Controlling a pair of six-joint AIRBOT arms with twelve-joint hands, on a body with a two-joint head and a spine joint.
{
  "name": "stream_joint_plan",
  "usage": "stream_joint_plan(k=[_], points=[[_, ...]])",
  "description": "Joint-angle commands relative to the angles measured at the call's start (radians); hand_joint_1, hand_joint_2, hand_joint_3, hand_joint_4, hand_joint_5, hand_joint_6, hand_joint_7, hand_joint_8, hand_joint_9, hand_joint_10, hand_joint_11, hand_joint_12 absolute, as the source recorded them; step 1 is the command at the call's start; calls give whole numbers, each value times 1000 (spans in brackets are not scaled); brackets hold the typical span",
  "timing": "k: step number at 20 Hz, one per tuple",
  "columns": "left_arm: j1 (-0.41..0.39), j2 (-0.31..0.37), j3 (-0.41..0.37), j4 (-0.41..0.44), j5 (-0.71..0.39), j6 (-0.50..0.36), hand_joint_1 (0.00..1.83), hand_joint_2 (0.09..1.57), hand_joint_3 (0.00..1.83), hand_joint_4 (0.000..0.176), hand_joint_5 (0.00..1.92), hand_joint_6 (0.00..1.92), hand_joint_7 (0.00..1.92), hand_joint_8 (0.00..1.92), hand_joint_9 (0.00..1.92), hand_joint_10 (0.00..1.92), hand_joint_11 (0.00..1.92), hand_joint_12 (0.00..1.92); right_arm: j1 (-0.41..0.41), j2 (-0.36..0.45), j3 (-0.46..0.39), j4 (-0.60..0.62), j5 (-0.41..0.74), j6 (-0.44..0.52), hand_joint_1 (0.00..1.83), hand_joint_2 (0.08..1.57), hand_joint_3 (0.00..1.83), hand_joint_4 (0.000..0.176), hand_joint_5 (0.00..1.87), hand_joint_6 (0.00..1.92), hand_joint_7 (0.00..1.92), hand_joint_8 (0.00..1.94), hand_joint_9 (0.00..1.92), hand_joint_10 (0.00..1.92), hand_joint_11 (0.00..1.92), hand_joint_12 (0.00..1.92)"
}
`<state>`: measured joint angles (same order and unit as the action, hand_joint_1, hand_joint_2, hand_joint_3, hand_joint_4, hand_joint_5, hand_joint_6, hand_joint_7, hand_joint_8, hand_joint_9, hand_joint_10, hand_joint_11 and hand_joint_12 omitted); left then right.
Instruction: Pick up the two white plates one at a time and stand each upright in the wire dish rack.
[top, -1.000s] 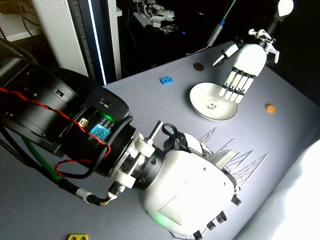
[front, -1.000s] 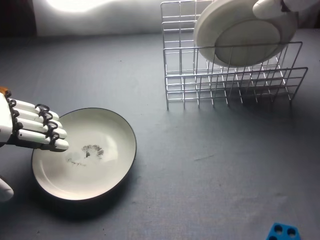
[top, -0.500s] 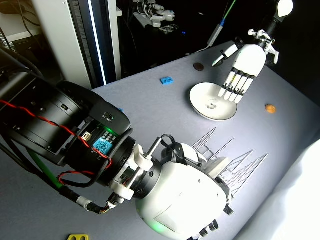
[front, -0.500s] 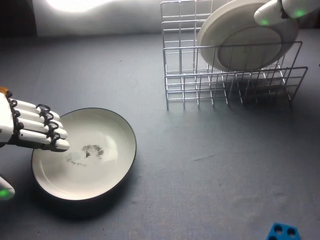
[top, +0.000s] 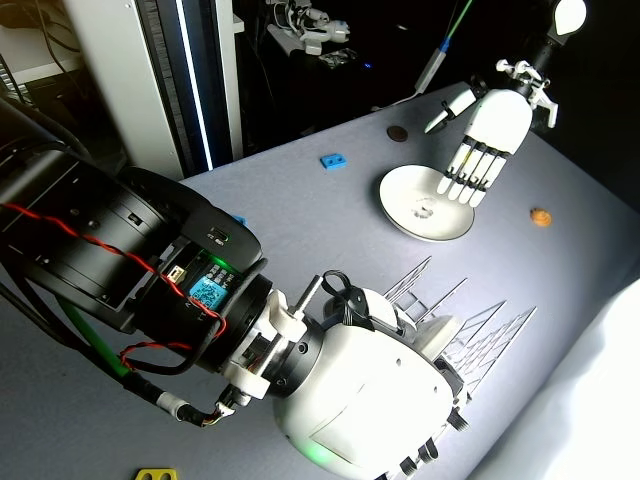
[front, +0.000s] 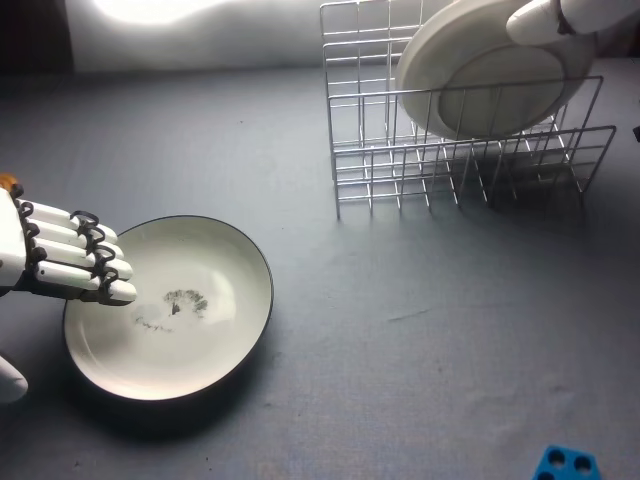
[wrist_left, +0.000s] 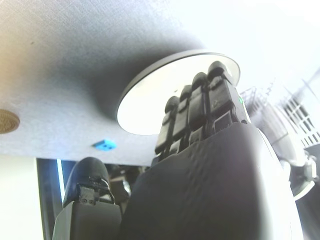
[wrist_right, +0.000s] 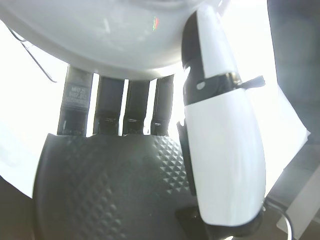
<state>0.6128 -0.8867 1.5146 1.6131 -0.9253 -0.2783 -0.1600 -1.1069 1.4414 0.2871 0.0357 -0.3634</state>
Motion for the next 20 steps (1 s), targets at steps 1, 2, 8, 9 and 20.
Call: stream_joint_plan(k=[1, 2, 8, 9, 20], points=[[-3, 2, 7, -53, -22, -1, 0, 1161, 4, 0, 2, 1, 1, 0, 0, 0, 0, 0, 16, 7, 5, 18, 151, 19, 1103, 1182, 0, 0, 833, 1201, 880, 479, 811, 592, 468, 1371], [-3, 2, 8, -53, -21, -1, 0, 1156, 1, 0, 0, 0, 0, 0, 0, 0, 0, 0, 17, 6, 5, 18, 151, 19, 1109, 1168, 2, 0, 856, 1165, 913, 343, 797, 568, 464, 1373], [-3, 0, 15, -53, -19, -1, 0, 1156, 1, 0, 0, 0, 0, 0, 0, 0, 0, 0, 17, 6, 5, 18, 149, 19, 1059, 1048, 2, 0, 775, 249, 917, 87, 712, 479, 366, 1396], [-3, 0, 15, -53, -19, -1, 0, 1156, 1, 0, 0, 0, 0, 0, 0, 0, 0, 0, 17, 6, 5, 18, 148, 19, 1063, 1050, 2, 0, 761, 232, 909, 75, 694, 487, 350, 1412], [17, -4, 18, -53, -10, -1, 0, 1155, 1, 0, 3, 1, 16, 5, 4, 2, 0, 0, 43, 17, -9, -8, 192, -22, 1019, 1061, 0, 0, 650, 170, 794, 10, 555, 485, 187, 1429]])
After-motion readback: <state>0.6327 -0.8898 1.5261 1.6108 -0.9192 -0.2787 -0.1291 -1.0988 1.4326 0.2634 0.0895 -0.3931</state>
